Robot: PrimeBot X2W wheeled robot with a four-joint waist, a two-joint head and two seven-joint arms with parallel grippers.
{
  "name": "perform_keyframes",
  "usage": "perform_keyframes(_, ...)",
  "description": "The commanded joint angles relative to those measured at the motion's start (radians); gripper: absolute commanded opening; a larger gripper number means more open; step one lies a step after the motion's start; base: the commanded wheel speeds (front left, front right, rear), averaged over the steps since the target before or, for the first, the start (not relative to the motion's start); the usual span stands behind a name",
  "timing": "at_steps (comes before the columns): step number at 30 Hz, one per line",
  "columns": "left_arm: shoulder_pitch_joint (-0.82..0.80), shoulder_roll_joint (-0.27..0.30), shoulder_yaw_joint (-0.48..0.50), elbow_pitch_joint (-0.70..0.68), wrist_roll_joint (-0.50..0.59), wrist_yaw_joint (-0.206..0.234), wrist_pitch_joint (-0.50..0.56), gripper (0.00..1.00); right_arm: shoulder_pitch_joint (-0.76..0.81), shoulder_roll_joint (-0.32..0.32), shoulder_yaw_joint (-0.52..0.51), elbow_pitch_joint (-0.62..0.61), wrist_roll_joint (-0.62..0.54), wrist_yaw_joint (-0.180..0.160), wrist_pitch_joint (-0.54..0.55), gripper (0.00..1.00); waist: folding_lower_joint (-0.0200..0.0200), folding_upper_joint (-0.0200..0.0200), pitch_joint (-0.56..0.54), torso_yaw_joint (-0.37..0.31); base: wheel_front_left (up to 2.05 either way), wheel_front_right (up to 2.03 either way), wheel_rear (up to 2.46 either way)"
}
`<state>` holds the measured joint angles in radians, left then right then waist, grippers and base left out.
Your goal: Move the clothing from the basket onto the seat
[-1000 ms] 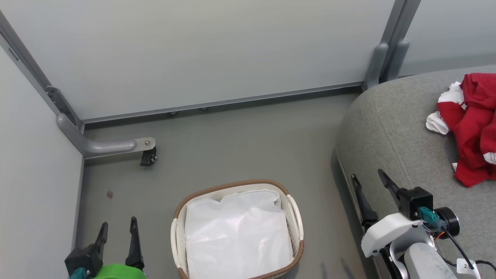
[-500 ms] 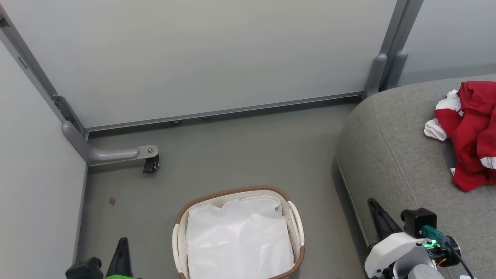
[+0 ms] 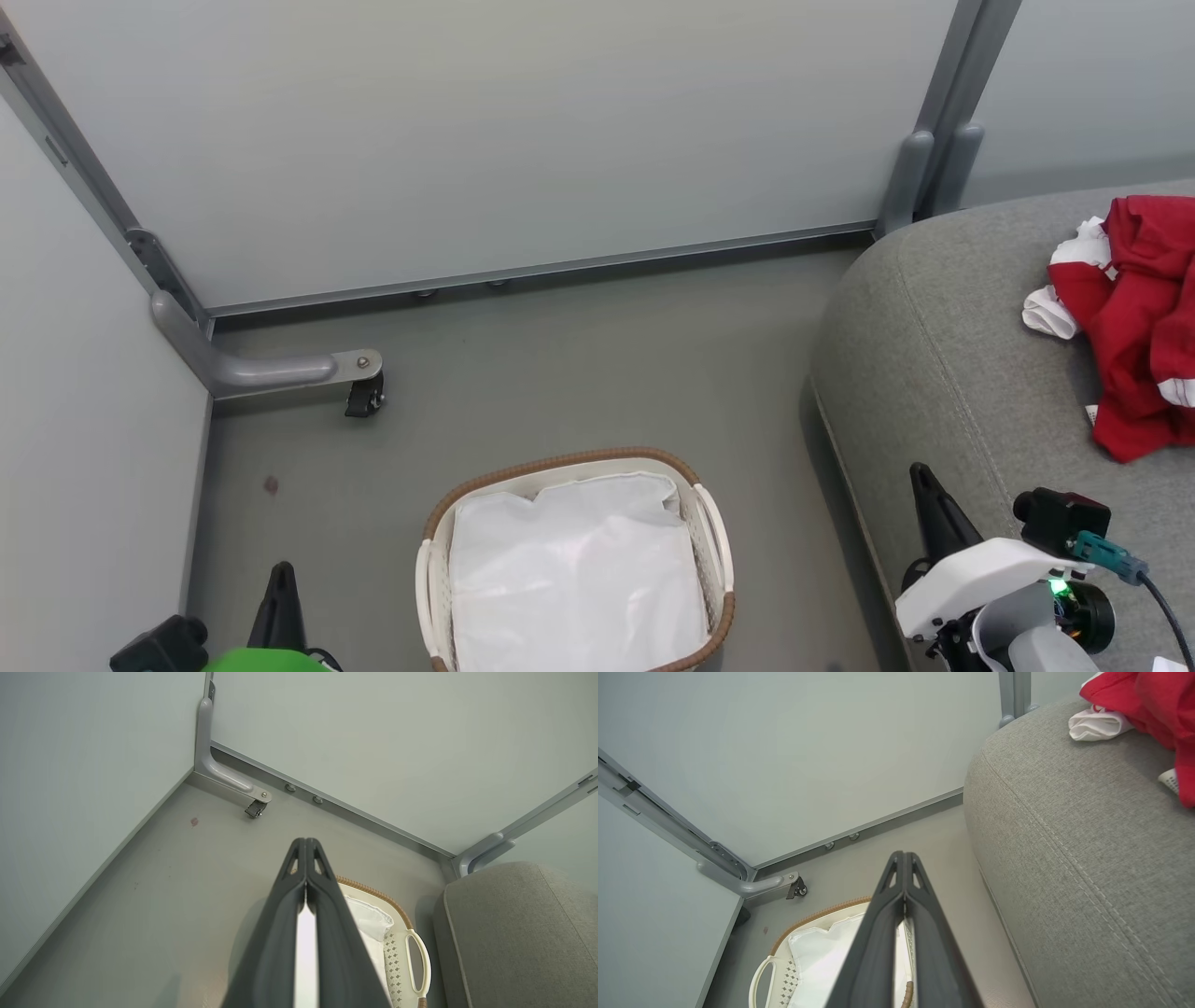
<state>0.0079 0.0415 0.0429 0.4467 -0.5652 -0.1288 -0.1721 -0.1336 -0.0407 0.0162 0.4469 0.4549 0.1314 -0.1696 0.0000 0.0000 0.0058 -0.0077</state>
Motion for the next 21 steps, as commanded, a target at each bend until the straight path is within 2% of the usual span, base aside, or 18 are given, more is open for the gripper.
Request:
perform_keyframes(1,-0.032,0.005,0.008,-0.023,-0.038,-0.001,0.008,0.00,-0.008,-0.004,-0.007,-0.024,0.042,0.000,0.009,0.00,0.0000,0.0000,0.000,0.000,0.00,0.00,0.00)
perform_keyframes(21,-0.058,0.007,0.025,-0.074,-0.314,-0.001,0.084,0.00,0.002,-0.006,-0.041,-0.075,0.348,0.000,0.084,0.00,0.0000,0.0000,-0.001,0.002,0.00,0.00,0.00)
